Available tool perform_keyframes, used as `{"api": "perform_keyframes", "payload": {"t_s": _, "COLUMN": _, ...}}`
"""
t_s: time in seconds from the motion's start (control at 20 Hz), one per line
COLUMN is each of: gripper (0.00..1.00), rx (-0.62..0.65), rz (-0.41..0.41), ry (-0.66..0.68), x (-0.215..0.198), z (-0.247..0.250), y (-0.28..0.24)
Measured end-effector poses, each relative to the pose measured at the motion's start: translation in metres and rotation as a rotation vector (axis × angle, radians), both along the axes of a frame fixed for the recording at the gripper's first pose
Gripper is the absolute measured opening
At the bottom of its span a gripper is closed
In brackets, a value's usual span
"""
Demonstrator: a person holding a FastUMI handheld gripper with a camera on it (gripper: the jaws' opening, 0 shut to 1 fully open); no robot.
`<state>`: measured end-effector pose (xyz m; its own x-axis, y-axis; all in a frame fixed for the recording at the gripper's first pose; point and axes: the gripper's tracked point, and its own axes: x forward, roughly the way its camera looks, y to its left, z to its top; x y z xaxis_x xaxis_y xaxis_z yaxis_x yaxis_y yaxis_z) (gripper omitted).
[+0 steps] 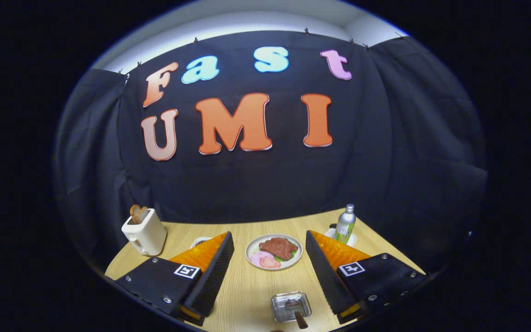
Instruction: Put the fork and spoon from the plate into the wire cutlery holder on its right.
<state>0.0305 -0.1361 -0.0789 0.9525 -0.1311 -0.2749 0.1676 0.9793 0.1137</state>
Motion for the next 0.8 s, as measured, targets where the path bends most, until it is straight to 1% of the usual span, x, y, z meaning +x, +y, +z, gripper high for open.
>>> {"api": "perform_keyframes", "payload": {"t_s": 0.1, "gripper": 0.94, "rx": -0.019, "rz": 0.008, "ry": -0.108, "x": 0.0, "z": 0.029, "y": 0.014}}
{"api": "perform_keyframes", "payload": {"t_s": 0.2, "gripper": 0.93, "rx": -0.026, "rz": 0.059, "ry": -0.224, "x": 0.003, "z": 0.055, "y": 0.039}}
{"api": "perform_keyframes", "payload": {"t_s": 0.25, "gripper": 0.94, "rx": -0.021, "rz": 0.084, "ry": -0.26, "x": 0.003, "z": 0.063, "y": 0.05}}
{"api": "perform_keyframes", "payload": {"t_s": 0.4, "gripper": 0.96, "rx": 0.023, "rz": 0.112, "ry": -0.265, "x": 0.0, "z": 0.073, "y": 0.073}}
{"api": "perform_keyframes", "payload": {"t_s": 0.5, "gripper": 0.97, "rx": 0.028, "rz": 0.129, "ry": -0.266, "x": 0.002, "z": 0.079, "y": 0.09}}
{"api": "perform_keyframes", "payload": {"t_s": 0.65, "gripper": 0.97, "rx": 0.084, "rz": 0.22, "ry": -0.218, "x": 0.002, "z": 0.071, "y": 0.135}}
{"api": "perform_keyframes", "payload": {"t_s": 0.8, "gripper": 0.97, "rx": 0.1, "rz": 0.239, "ry": -0.206, "x": 0.009, "z": 0.069, "y": 0.157}}
